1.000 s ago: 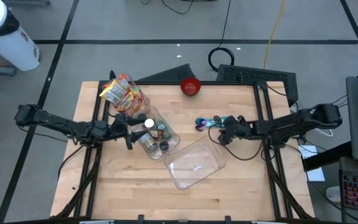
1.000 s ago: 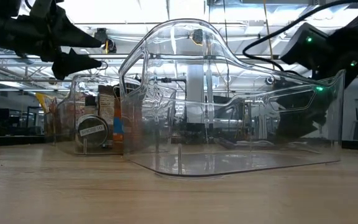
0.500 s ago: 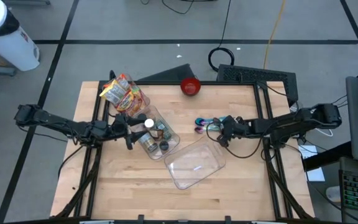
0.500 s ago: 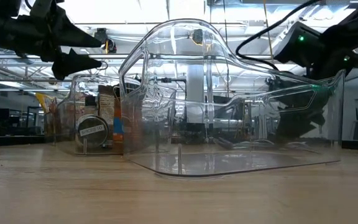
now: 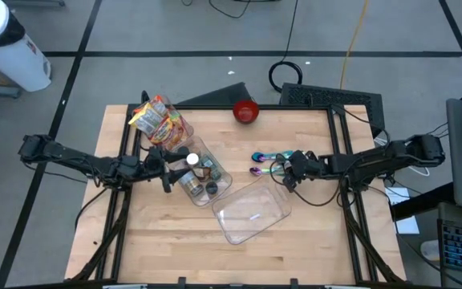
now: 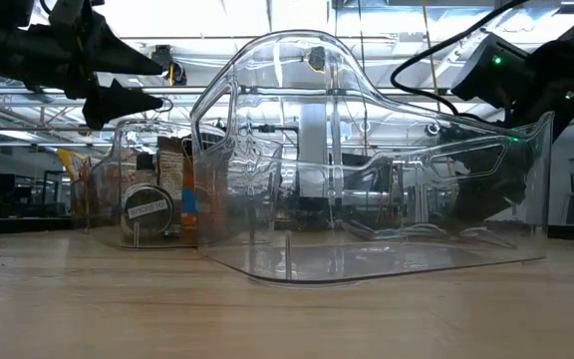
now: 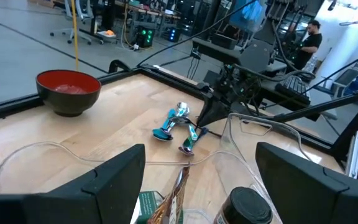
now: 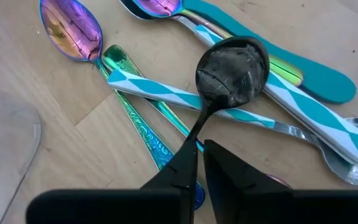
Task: Pick & Place Food Item
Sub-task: Put the middle green spoon into the bottom transparent bin
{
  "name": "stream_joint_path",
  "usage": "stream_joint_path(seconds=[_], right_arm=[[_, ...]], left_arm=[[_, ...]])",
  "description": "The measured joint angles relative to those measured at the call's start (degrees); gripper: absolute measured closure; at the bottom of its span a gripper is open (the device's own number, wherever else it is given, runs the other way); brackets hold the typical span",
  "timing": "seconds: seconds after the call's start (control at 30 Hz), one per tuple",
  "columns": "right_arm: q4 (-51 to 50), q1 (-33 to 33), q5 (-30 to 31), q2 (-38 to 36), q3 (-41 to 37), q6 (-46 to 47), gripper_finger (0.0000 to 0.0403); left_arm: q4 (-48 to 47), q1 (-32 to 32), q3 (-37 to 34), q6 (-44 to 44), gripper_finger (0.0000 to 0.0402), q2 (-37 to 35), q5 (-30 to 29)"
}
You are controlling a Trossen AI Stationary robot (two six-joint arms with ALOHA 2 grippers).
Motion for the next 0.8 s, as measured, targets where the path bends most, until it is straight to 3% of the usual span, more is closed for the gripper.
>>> stream_joint_path(seconds=[0.13, 0.3, 0.53, 0.8], right_arm=[[0.2, 0.0, 0.3, -1.0, -0.1, -2.2, 0.0371], [-0.1, 0.1, -0.6, -5.1, -0.3, -8.5, 0.0315], [0.5, 0.1, 0.1, -10.9, -0.3, -26.5, 0.0241], [-0.6, -0.8, 0.8, -6.7, -0.2, -30.4, 0.0232]], left_arm=[[0.0, 0.0, 0.0, -0.7, 0.0089, 0.0, 0.0], [0.0, 0.0, 0.0, -0.8, 0.0089, 0.0, 0.0], [0.0, 0.0, 0.0, -0.7, 0.0089, 0.0, 0.0], [0.0, 0.0, 0.0, -0.2, 0.0089, 0.0, 0.0]])
